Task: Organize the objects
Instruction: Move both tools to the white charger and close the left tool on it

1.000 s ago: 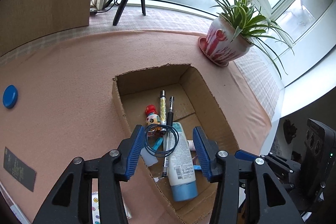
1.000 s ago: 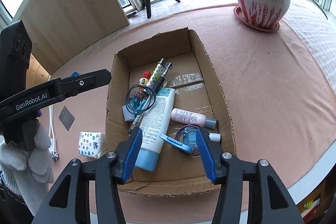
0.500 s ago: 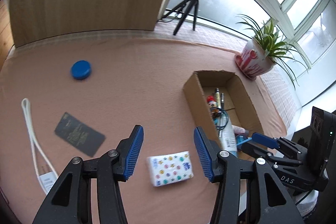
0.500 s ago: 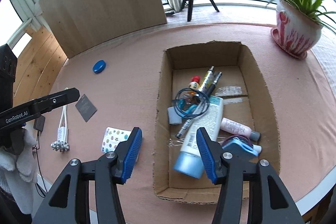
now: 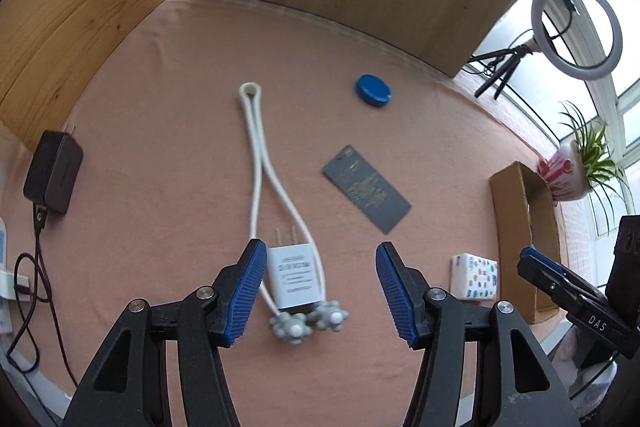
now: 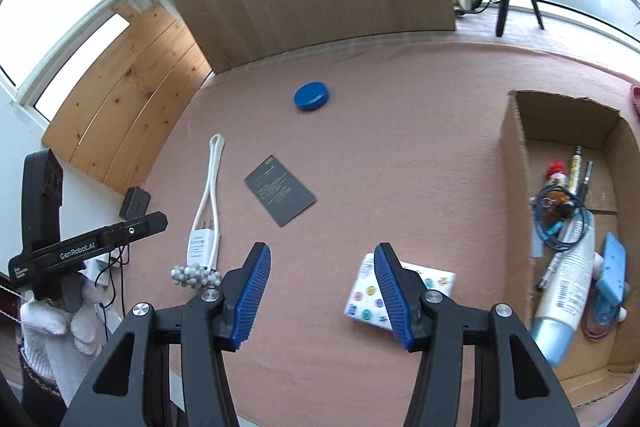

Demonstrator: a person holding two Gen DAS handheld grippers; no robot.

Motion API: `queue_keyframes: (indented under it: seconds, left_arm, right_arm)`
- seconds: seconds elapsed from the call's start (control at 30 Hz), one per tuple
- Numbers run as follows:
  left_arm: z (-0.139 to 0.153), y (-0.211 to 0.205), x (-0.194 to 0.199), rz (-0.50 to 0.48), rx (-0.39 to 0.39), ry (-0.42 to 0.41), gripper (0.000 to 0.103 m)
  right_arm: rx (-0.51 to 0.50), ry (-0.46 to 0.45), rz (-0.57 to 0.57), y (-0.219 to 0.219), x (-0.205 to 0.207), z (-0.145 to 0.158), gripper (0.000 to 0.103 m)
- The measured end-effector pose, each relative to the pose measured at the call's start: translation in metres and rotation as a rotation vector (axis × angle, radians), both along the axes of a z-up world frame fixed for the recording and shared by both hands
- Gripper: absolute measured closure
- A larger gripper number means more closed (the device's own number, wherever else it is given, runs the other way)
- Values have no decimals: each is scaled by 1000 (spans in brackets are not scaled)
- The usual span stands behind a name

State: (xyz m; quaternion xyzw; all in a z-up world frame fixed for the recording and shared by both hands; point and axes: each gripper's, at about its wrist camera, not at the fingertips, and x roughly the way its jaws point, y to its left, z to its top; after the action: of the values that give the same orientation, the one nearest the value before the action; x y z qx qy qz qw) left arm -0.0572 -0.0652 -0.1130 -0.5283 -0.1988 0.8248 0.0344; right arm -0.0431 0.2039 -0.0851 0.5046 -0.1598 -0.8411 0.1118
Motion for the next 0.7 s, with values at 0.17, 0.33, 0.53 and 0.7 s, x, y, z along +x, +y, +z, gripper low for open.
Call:
queue_keyframes:
  seconds: [0.17, 0.33, 0.53, 0.7]
  left_arm:
    - [-33, -31, 0, 56, 62, -50, 42]
    - [-53, -45, 0, 84, 148, -80, 44]
    - [-61, -45, -7, 67, 184, -79, 53]
    - [-65, -37, -15, 45, 213, -82, 69]
  right_arm:
    - [-68, -75, 87, -43, -12, -17, 53]
    - [-122, -149, 136, -76, -22, -37, 53]
    - [-183, -222, 137, -93, -37, -57, 53]
    - [-249, -285, 112, -97, -52, -76, 57]
